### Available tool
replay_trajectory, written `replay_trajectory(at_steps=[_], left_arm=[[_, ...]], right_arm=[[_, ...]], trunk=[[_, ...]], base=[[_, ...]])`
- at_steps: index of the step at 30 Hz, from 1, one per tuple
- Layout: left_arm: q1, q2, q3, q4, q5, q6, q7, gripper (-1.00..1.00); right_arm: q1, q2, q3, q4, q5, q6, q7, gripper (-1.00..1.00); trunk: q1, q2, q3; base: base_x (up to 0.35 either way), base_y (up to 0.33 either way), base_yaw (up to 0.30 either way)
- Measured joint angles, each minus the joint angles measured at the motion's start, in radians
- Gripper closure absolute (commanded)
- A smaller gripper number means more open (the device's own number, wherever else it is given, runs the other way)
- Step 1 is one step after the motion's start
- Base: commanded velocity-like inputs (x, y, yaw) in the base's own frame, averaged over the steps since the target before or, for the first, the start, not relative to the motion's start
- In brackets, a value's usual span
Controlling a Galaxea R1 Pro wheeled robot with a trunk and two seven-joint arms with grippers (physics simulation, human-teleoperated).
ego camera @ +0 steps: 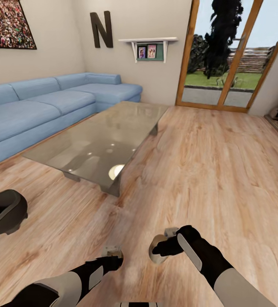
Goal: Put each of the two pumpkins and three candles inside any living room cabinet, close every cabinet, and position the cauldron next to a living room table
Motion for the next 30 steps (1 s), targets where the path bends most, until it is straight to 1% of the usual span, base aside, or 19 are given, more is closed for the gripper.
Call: replay_trajectory(at_steps=[2,6,11,15,19,26,30], left_arm=[[0.0,0.0,0.0,0.0,0.0,0.0,0.0,1.0],[0.0,0.0,0.0,0.0,0.0,0.001,0.0,1.0],[0.0,-0.004,0.0,0.0,-0.002,0.005,0.0,1.0],[0.0,-0.01,0.0,0.0,-0.002,0.042,0.0,1.0],[0.0,-0.013,-0.001,0.0,-0.002,0.061,0.0,1.0],[0.0,-0.022,-0.001,0.0,-0.002,0.064,0.0,1.0],[0.0,-0.023,-0.001,0.0,-0.002,0.062,0.0,1.0]], right_arm=[[0.0,0.0,-0.001,0.008,0.0,-0.001,0.0,1.0],[0.0,0.0,0.0,0.019,-0.003,-0.001,-0.001,1.0],[0.0,0.0,0.001,0.021,-0.003,0.0,-0.001,1.0],[0.0,0.001,0.0,0.03,-0.001,0.0,-0.002,1.0],[0.0,0.001,-0.002,0.036,0.0,0.0,-0.002,1.0],[0.0,0.001,-0.004,0.056,0.001,0.0,-0.002,1.0],[0.0,0.0,-0.004,0.057,0.001,-0.001,-0.002,1.0]], trunk=[[-0.001,0.0,0.008],[-0.003,0.001,0.023],[-0.003,0.002,0.023],[-0.002,0.002,0.023],[-0.002,0.002,0.023],[-0.002,0.002,0.02],[-0.003,0.002,0.018]], base=[[0.0,0.0,-0.222],[0.0,0.0,-0.078],[-0.038,-0.027,-0.026],[-0.223,-0.145,-0.124],[-0.266,-0.167,-0.258],[-0.269,-0.166,-0.289],[-0.097,-0.055,-0.291]])
